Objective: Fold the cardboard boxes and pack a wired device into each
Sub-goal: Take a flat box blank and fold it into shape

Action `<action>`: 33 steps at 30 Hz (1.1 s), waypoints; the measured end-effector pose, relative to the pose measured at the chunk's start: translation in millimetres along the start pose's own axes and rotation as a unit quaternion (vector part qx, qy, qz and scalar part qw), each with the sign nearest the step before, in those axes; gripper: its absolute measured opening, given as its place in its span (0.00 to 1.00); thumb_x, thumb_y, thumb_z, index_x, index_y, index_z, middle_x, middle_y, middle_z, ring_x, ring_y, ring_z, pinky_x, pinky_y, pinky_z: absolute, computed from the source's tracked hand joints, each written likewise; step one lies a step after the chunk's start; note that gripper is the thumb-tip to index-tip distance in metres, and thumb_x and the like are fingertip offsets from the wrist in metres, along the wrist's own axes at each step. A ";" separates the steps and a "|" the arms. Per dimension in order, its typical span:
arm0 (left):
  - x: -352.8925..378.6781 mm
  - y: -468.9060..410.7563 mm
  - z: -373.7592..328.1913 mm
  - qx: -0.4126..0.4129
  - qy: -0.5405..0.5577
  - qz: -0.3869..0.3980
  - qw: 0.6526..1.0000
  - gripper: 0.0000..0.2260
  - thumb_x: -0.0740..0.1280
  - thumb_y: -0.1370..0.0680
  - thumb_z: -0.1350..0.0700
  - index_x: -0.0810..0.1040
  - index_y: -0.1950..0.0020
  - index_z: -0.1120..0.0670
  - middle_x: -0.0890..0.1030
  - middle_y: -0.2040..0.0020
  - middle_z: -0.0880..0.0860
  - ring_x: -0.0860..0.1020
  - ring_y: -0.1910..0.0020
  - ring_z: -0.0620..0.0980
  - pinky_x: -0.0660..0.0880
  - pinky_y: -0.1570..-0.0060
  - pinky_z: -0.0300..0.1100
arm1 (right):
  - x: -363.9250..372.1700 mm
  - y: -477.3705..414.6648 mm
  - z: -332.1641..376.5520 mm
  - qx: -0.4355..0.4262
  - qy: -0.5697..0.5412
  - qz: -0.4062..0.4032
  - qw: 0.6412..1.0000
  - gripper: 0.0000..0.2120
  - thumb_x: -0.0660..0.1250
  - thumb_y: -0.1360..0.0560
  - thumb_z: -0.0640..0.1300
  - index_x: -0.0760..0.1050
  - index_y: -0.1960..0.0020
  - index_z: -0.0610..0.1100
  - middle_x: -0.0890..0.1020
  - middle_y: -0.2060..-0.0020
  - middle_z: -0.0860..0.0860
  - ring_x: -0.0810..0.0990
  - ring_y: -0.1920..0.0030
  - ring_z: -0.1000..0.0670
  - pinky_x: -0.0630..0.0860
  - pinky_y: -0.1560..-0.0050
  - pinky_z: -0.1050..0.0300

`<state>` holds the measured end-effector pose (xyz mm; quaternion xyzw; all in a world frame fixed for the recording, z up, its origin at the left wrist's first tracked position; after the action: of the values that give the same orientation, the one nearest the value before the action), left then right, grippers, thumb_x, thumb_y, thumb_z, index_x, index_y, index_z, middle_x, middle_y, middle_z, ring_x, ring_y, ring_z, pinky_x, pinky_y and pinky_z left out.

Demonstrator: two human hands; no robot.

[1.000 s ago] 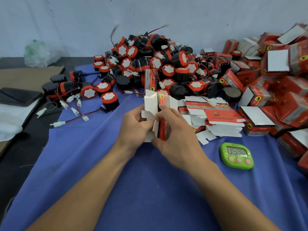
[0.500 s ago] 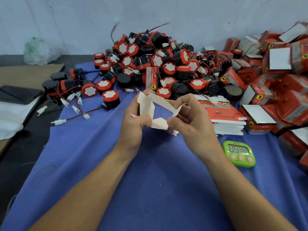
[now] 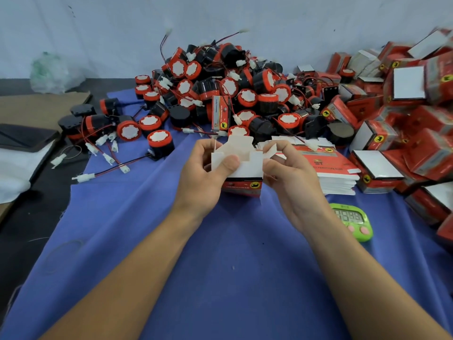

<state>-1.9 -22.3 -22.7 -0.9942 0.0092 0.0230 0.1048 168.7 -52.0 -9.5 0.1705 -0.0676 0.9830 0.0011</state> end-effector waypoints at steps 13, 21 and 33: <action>-4.5 1.7 5.1 -0.034 -0.028 -0.022 0.999 0.13 0.67 0.29 0.54 0.81 0.49 0.38 0.86 0.52 0.39 0.82 0.54 0.38 0.76 0.59 0.34 | 2.6 2.3 5.0 -0.039 0.065 0.028 0.997 0.12 0.69 0.24 0.42 0.83 0.44 0.38 0.85 0.46 0.39 0.82 0.42 0.39 0.77 0.35 0.46; 0.5 5.0 4.2 -0.023 -0.034 -0.014 0.999 0.11 0.64 0.25 0.48 0.81 0.45 0.41 0.85 0.52 0.40 0.82 0.51 0.43 0.78 0.53 0.41 | -3.3 1.9 -6.0 0.011 0.121 -0.049 0.991 0.05 0.73 0.23 0.42 0.87 0.50 0.48 0.88 0.52 0.46 0.86 0.45 0.44 0.79 0.37 0.44; 7.1 12.0 -5.4 -0.024 0.143 0.046 0.988 0.23 0.63 0.22 0.39 0.79 0.35 0.54 0.87 0.43 0.54 0.85 0.43 0.51 0.81 0.47 0.42 | -2.9 -3.7 -9.0 -0.017 0.214 -0.037 0.976 0.10 0.67 0.19 0.41 0.87 0.48 0.50 0.88 0.54 0.54 0.84 0.52 0.57 0.77 0.52 0.57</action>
<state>5.1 -35.3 -20.3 -0.9880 0.0691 -0.1145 0.0769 168.5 -47.1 -18.3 -0.0410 -0.0757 0.9948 0.0547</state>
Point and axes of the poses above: each hand's wrist, its own y-axis away from the middle knuckle, its own x-axis out of the palm, z = x × y, the point moved 5 cm from there along -y, towards the middle knuckle
